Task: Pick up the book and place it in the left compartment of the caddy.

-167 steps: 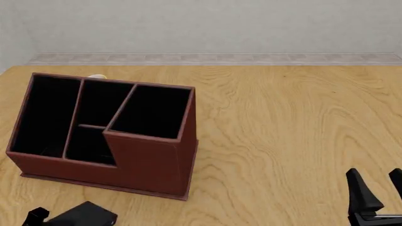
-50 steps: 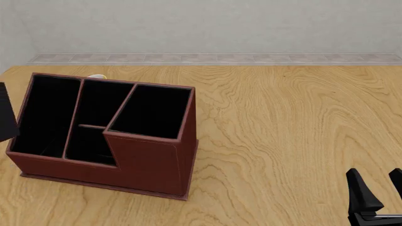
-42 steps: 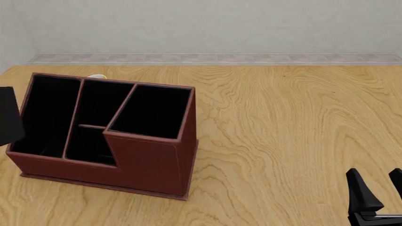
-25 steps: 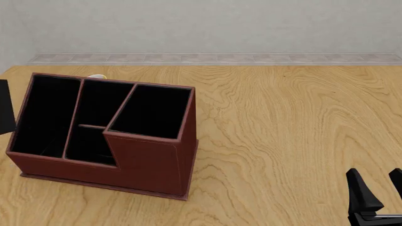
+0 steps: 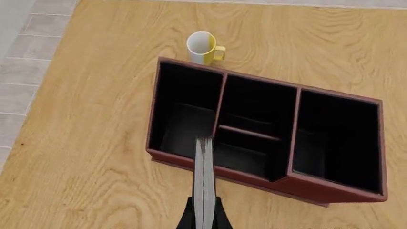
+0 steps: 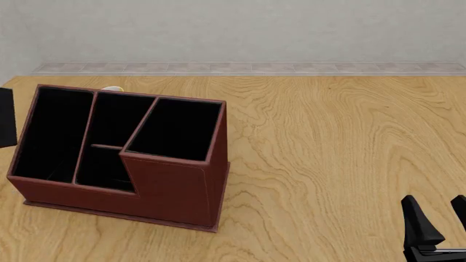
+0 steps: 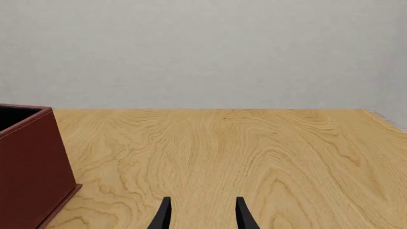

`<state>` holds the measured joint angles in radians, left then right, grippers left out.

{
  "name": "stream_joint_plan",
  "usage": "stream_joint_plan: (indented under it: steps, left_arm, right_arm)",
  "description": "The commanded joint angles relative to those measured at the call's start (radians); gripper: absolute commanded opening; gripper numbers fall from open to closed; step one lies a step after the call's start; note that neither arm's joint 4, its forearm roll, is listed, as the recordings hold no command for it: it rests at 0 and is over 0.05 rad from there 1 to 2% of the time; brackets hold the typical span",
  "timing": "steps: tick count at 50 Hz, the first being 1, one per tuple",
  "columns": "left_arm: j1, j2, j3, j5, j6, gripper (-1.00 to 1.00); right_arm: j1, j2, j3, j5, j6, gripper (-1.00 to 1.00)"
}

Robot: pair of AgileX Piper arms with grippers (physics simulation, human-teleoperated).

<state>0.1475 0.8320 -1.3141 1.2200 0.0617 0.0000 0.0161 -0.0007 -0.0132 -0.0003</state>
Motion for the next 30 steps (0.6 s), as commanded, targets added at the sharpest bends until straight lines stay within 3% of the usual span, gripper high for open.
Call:
stream_joint_plan:
  steps: [1,3,5,6,7,15,17,24,26,30]
  left_arm:
    - [0.059,0.069,-0.045,0.0,0.136,-1.0]
    - [-0.023,0.067,-0.015,0.0,0.063,-1.0]
    - [-0.053,0.079,-0.015,0.0,0.042,-1.0]
    - [-0.053,0.079,-0.015,0.0,0.042,-1.0]
    - [-0.009,0.098,-0.037,0.0,0.108,-1.0]
    - [-0.036,0.125,-0.029,0.0,0.096,-1.0]
    - [-0.074,0.125,-0.032,0.0,0.054,-1.0]
    - [-0.017,0.165,-0.044,0.0,0.134,-1.0]
    - [-0.038,0.169,-0.038,0.0,0.108,-1.0]
    - [-0.023,0.185,-0.056,0.0,0.125,-1.0]
  right_arm:
    - [0.0,-0.005,-0.001,0.005,0.0,1.0]
    - [0.0,-0.005,-0.001,0.005,0.0,1.0]
    - [0.0,-0.004,-0.001,0.004,0.0,1.0]
    - [0.0,-0.004,-0.001,0.004,0.0,1.0]
    - [0.0,-0.005,-0.001,0.004,0.0,1.0]
    - [0.0,-0.004,-0.001,0.004,0.0,1.0]
    - [0.0,-0.005,-0.001,0.005,0.0,1.0]
    - [0.0,-0.005,-0.001,0.005,0.0,1.0]
    - [0.0,-0.005,-0.001,0.005,0.0,1.0]
    - [0.0,-0.005,-0.001,0.005,0.0,1.0]
